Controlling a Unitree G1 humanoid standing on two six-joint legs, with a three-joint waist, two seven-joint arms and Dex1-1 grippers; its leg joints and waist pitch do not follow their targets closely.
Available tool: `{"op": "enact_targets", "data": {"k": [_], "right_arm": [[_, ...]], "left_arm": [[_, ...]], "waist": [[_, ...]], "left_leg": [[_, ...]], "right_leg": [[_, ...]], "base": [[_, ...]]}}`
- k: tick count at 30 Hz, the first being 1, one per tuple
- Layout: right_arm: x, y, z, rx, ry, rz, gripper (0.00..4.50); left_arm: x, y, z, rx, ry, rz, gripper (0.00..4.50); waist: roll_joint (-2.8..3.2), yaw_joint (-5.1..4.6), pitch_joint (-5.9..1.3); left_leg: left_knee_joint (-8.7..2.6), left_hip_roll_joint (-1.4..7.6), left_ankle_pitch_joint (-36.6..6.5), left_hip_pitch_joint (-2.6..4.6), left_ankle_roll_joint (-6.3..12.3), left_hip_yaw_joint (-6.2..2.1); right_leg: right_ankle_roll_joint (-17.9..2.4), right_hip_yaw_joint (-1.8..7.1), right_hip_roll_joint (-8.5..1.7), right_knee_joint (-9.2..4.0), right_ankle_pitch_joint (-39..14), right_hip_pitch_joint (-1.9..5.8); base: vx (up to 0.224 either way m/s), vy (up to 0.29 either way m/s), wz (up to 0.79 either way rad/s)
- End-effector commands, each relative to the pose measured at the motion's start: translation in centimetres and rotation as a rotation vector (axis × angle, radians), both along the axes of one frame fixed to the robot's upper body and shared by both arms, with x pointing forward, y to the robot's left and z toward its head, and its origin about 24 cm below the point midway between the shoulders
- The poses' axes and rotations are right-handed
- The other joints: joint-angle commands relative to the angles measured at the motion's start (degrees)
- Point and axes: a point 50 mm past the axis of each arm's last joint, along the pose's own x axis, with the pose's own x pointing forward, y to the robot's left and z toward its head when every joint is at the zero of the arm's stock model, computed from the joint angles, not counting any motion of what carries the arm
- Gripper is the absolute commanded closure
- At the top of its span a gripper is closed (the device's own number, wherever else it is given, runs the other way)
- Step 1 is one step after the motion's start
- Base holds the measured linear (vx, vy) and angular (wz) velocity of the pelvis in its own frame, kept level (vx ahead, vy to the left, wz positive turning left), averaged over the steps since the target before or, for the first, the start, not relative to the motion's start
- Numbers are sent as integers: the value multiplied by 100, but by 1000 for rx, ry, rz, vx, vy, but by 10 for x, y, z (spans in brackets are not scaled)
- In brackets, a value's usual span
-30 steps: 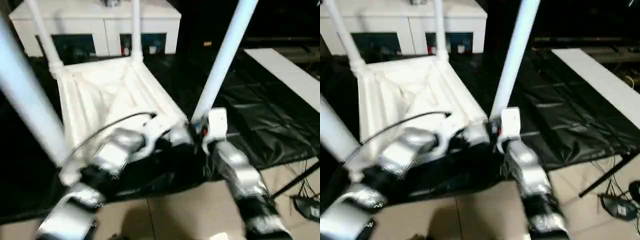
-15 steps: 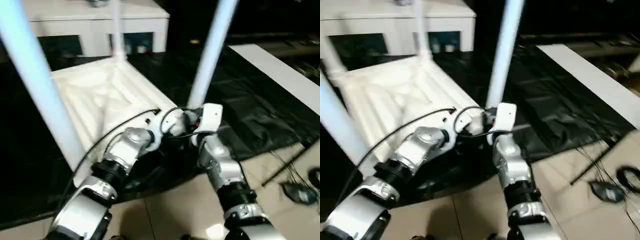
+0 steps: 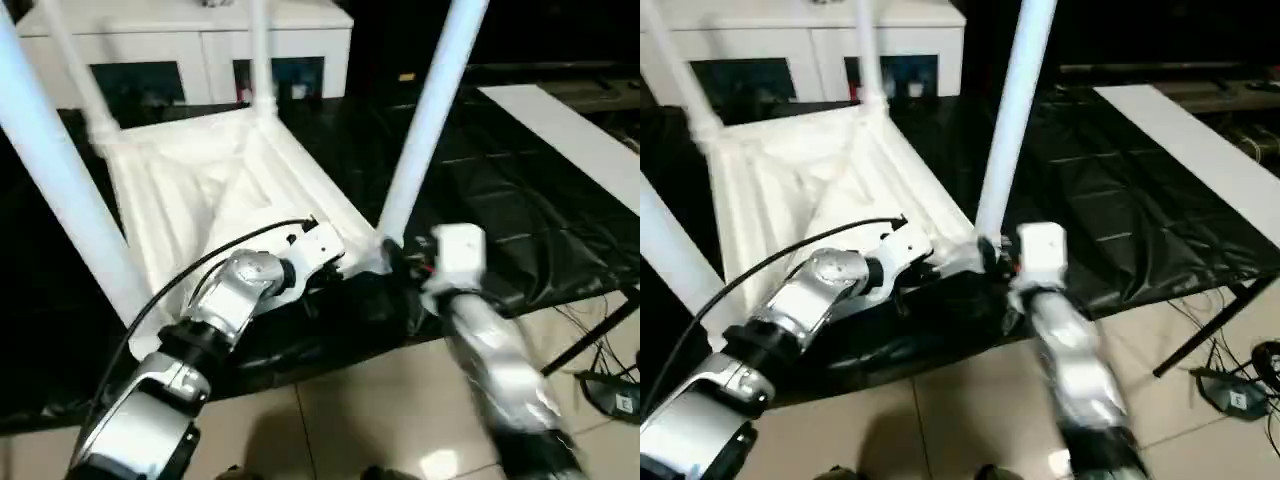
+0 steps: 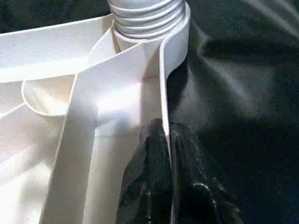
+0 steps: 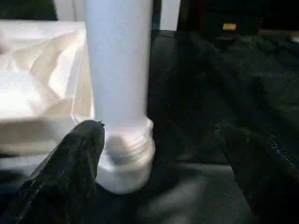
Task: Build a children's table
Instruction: Rotate leg to tighten
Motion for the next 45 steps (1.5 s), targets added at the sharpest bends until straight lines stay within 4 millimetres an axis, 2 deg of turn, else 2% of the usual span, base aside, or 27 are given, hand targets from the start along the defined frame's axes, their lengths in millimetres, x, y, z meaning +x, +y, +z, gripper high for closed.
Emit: {"op": "enact_targets", "data": {"k": [1, 3, 4, 5, 6, 7, 8, 9, 10, 11, 12, 13, 14, 15, 16, 17, 18, 19, 21, 22, 23, 26, 32, 39, 43, 44, 45], "right_arm": [[-9, 0, 10, -4, -26, 61, 21], [-14, -4, 9, -1, -18, 65, 21], [-21, -7, 7, 5, -1, 96, 21], [-21, -7, 7, 5, -1, 96, 21], [-31, -8, 5, 13, 32, 194, 21], [-34, -8, 5, 14, 43, 232, 21], [-36, -7, 5, 15, 52, 262, 21], [-39, -8, 5, 14, 72, 308, 21], [-39, -8, 5, 14, 72, 308, 8], [-41, -11, 5, 7, 93, 351, 8], [-42, -14, 6, -14, 113, 398, 8], [-41, -15, 6, -21, 114, 407, 8], [-40, -17, 7, -40, 116, 430, 8], [-36, -20, 10, -68, 118, 464, 8], [-35, -21, 11, -79, 120, 475, 8], [-34, -21, 11, -87, 125, 492, 8], [-31, -23, 12, -125, 137, 526, 8], [-30, -23, 12, -148, 144, 541, 8], [-30, -23, 12, -148, 144, 541, 8], [-28, -23, 13, -187, 159, 596, 8], [-27, -23, 13, -191, 169, 622, 8], [-24, -22, 16, -203, 187, 687, 8], [-24, -24, 17, -217, 206, 739, 8], [-18, -30, 21, -216, 185, 709, 8], [-20, -27, 25, -143, 154, 683, 8], [-20, -27, 25, -143, 154, 683, 8], [-20, -26, 27, -105, 135, 668, 0]], "left_arm": [[-7, -6, -2, 1, -19, -111, 450], [-8, -6, -1, -6, -31, -133, 450], [-10, -5, 1, -5, -36, -171, 450], [-10, -5, 1, -5, -36, -171, 450], [-17, -1, 1, -1, -10, -256, 450], [-20, 0, 1, 3, 3, -286, 450], [-22, 2, 1, 6, 15, -308, 450], [-28, 6, 1, 6, 46, -362, 450], [-28, 6, 1, 6, 46, -362, 450], [-34, 10, 1, 4, 75, -413, 450], [-40, 13, 3, 0, 105, -463, 450], [-41, 14, 3, 1, 110, -469, 450], [-43, 16, 4, 5, 121, -483, 450], [-45, 18, 6, 16, 122, -498, 450], [-46, 19, 6, 22, 120, -502, 450], [-46, 20, 7, 30, 120, -506, 450], [-47, 21, 7, 45, 120, -517, 450], [-47, 22, 8, 52, 116, -517, 450], [-47, 22, 8, 52, 116, -517, 450], [-45, 23, 9, 65, 101, -503, 450], [-43, 23, 9, 70, 92, -490, 450], [-41, 25, 11, 88, 82, -476, 450], [-34, 25, 16, 111, 40, -459, 450], [-19, 25, 24, 128, -35, -357, 450], [-13, 18, 32, 25, -100, -253, 450], [-13, 18, 32, 25, -100, -253, 450], [-10, 16, 39, -20, -125, -219, 406]], "waist": [[-5, -53, -304], [31, -67, -315], [56, -60, -303], [31, -63, -288], [35, -75, -271], [124, -77, -256], [181, -76, -207], [291, -20, -168], [346, 184, -108], [353, 649, -126], [-232, 380, -282], [-268, 436, -285], [-268, 436, -285], [-60, 683, -411], [-73, 624, -400], [-32, 532, -464], [-24, 480, -494], [1, 471, -516], [-7, 445, -463], [-27, 413, -435], [-57, 384, -414], [-43, 326, -390], [-62, 287, -378], [-73, 280, -366], [-76, 284, -399], [-73, 288, -420], [-72, 290, -440]], "left_leg": [[-517, 170, -2989, 113, 95, -115], [-526, 181, -3058, 142, 88, -120], [-503, 176, -3224, 223, 75, -105], [-489, 171, -3297, 246, 81, -93], [-479, 174, -3421, 290, 74, -100], [-531, 220, -3666, 293, 64, -133], [-660, 328, -4134, 287, -2, -157], [-1046, 521, -4888, 56, -157, -133], [-1389, 655, -5416, -307, -245, -33], [-1463, 513, -5340, -368, -309, 543], [-445, 249, -3570, 446, -354, 303], [401, 26, -1142, 490, 62, 18], [401, 26, -1142, 490, 62, 18], [-172, 249, 135, 39, 203, -103], [-189, 289, -36, 174, 244, -43], [-129, 293, -195, 302, 268, 68], [-122, 257, -126, 166, 315, 64], [-103, 244, -9, 32, 388, 73], [-122, 238, -530, 21, 342, 101], [-161, 243, -883, 13, 242, 87], [-182, 248, -1067, 7, 162, 79], [-233, 284, -1365, 49, 25, 68], [-246, 279, -1322, 25, 7, 68], [-256, 276, -1454, 11, -63, 51], [-233, 279, -1287, 4, -7, 57], [-217, 277, -1088, -8, 35, 57], [-205, 272, -957, -12, 65, 60]], "right_leg": [[-90, -2, -148, -517, -2997, 233], [-114, -37, -152, -546, -2941, 240], [-134, -65, -148, -605, -3049, 173], [-117, -79, -143, -645, -3128, 151], [-111, -138, -143, -673, -3227, 141], [-41, -226, -128, -705, -3156, 233], [-53, -309, -86, -616, -2873, 297], [-181, -352, 38, -73, -2079, 566], [-289, -300, 105, 674, -1447, 785], [-306, -244, 299, 1052, -905, 588], [113, 277, -169, 107, -3813, 30], [-47, 724, -612, -638, -5956, -248], [-47, 724, -612, -638, -5956, -248], [-385, 626, -370, -88, -3145, 361], [-533, 507, -123, 71, -1933, 140], [-1034, 455, 48, 264, -55, 67], [-1226, 440, 46, 341, 513, 174], [-1389, 425, 10, 377, 1063, 259], [-1406, 422, -21, 289, 750, 260], [-1354, 415, -52, 234, 225, 283], [-1234, 415, -68, 186, -252, 307], [-1099, 405, -92, 99, -1047, 276], [-999, 409, -99, 60, -1134, 264], [-854, 400, -110, 11, -1649, 254], [-975, 398, -102, 53, -1236, 260], [-1052, 395, -97, 86, -910, 274], [-1098, 391, -87, 114, -682, 286]], "base": [[0, 0, 0], [0, 0, 0], [0, 0, 0], [0, 0, 0], [0, 0, 0], [0, 0, 0], [0, 0, 0], [0, 0, 0], [0, 0, 0], [-72, -29, 29], [43, -151, 30], [43, -151, 30], [169, -160, 3], [133, -54, 7], [133, -54, 7], [35, -43, 24], [0, 0, 0], [0, 0, 0], [0, 0, 0], [0, 0, 0], [0, 0, 0], [0, 0, 0], [0, 0, 0], [0, 0, 0], [0, 0, 0], [0, 0, 0], [0, 0, 0]]}}
